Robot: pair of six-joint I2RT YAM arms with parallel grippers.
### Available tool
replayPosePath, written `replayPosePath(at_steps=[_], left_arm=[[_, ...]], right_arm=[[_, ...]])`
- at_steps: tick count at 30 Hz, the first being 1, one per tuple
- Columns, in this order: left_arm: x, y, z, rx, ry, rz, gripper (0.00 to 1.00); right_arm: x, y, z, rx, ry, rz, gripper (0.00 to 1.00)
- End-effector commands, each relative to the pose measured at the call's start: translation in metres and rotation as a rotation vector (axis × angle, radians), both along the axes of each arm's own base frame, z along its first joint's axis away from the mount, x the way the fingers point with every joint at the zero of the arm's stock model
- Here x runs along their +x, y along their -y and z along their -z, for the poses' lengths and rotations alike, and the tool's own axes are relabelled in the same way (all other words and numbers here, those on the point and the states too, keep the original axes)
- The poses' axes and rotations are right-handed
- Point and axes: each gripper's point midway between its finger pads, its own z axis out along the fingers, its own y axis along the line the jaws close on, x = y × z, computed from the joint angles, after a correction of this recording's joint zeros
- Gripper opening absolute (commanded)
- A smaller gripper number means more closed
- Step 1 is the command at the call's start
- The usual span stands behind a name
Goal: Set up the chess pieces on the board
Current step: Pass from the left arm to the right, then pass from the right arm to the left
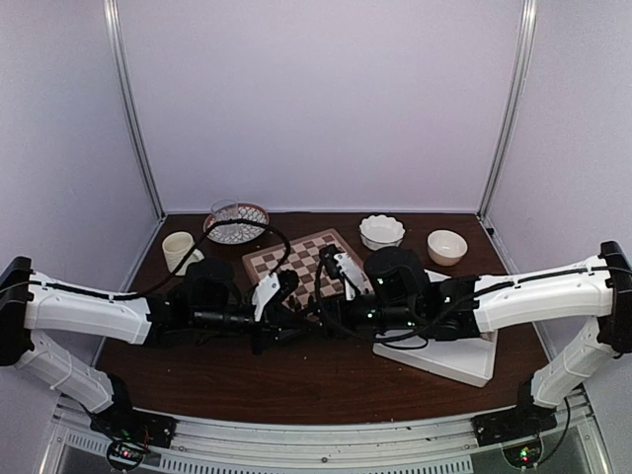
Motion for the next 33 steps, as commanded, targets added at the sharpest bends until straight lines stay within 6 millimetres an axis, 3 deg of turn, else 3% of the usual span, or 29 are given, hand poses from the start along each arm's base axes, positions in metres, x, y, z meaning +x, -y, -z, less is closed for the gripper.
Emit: replayPosePath(at_steps=[1,4,9,13,18,21,26,33], left_arm=[[0.005,0.007,-0.007,0.004,0.052,-0.006,0.00],[0.002,0.009,-0.007,0.011,0.063,0.006,0.00],[0.002,0.010,-0.005,0.027,0.095,0.003,0.00],[0.003,0.008,-0.008,0.009,0.106,-0.014,0.20],[-0.002,0.003,-0.020,-0.063,0.124,-0.012,0.49],[-0.009,-0.003,-0.028,-0.121,0.143,0.000,0.63],[-0.020,-0.008,-0.047,-0.227,0.182,0.031,0.64],[-0.028,-0.017,-0.062,-0.302,0.262,0.050,0.60]], right_arm=[[-0.002,-0.014,-0.009,0.041,-0.016,-0.022,0.49],[0.000,-0.016,-0.005,0.031,-0.019,-0.010,0.46],[0.005,-0.007,-0.002,0.020,-0.017,0.038,0.25],[0.006,0.005,-0.003,0.047,-0.014,0.078,0.10],[0.008,0.026,-0.008,0.120,-0.006,0.142,0.05],[0.006,0.034,-0.023,0.203,0.012,0.151,0.03],[-0.003,0.039,-0.055,0.379,0.039,0.120,0.01],[-0.025,0.022,-0.088,0.566,0.018,-0.041,0.01]])
